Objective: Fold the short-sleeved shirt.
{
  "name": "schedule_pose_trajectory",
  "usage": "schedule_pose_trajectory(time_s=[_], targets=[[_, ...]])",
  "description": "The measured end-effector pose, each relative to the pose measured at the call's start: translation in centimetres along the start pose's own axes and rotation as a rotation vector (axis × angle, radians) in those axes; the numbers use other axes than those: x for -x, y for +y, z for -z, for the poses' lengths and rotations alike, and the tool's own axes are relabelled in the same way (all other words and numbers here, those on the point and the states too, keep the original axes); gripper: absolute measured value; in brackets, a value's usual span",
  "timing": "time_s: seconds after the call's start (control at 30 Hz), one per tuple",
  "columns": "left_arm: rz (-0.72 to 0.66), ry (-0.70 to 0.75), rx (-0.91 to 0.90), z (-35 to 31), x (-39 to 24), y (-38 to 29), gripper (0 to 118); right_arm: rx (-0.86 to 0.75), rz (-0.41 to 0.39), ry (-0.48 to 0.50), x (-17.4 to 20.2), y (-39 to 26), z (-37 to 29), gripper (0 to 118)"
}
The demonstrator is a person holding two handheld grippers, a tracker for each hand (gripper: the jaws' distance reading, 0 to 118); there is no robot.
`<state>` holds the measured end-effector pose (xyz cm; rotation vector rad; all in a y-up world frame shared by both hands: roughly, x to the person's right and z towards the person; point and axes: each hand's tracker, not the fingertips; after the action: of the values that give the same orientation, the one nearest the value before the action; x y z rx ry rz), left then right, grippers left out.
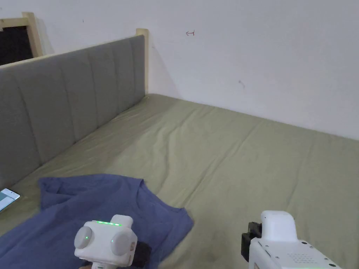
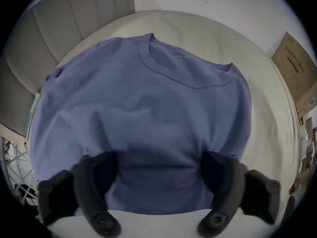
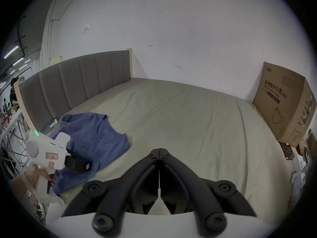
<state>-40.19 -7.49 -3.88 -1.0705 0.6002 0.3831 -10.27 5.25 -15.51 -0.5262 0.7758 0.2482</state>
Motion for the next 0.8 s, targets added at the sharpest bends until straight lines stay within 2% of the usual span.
schedule_pose_trajectory(time_s=[0.07, 0.1, 0.13, 0.2, 0.27, 0.37, 0.5, 0.63, 0.73, 0.8], targets=[[0.014, -0.014, -0.006, -0.5, 0.5, 0.3, 64, 0.019, 0.029, 0.003, -0.3, -0.2, 0.3, 0], [0.014, -0.014, -0.01, -1.1, 0.3, 0.6, 39, 0.026, 0.042, 0.01, -0.4, -0.3, 0.4, 0], [0.013, -0.004, -0.009, -1.5, 0.4, 0.9, 7, 0.031, 0.052, 0.011, -0.4, -0.3, 0.2, 0], [-0.013, 0.061, -0.011, -1.9, 0.9, 1.1, 4, 0.03, 0.063, 0.011, -0.4, -0.6, -0.1, 0], [-0.123, -0.042, 0.015, -2.3, 2.1, 1.2, 4, 0.032, 0.063, 0.014, -0.3, -0.9, -0.4, 0], [-0.225, -0.106, 0.014, -3.5, 3.3, 1.7, 4, 0.03, 0.062, 0.015, -0.7, -1.1, -1.0, 0], [-0.295, -0.188, -0.08, -7.4, 3.3, 3.2, 4, 0.022, 0.085, 0.002, -1.9, -1.0, -2.0, 0], [-0.182, -0.272, -0.167, -12.1, -0.8, 5.9, 4, -0.01, 0.133, -0.027, -4.0, -0.6, -3.7, 0], [-0.123, -0.416, -0.218, -15.4, -7.1, 7.8, 4, -0.048, 0.171, -0.088, -6.7, -1.0, -5.0, 0], [-0.034, -0.485, -0.238, -16.7, -12.5, 8.7, 4, -0.078, 0.208, -0.131, -8.6, -0.7, -6.7, 0]])
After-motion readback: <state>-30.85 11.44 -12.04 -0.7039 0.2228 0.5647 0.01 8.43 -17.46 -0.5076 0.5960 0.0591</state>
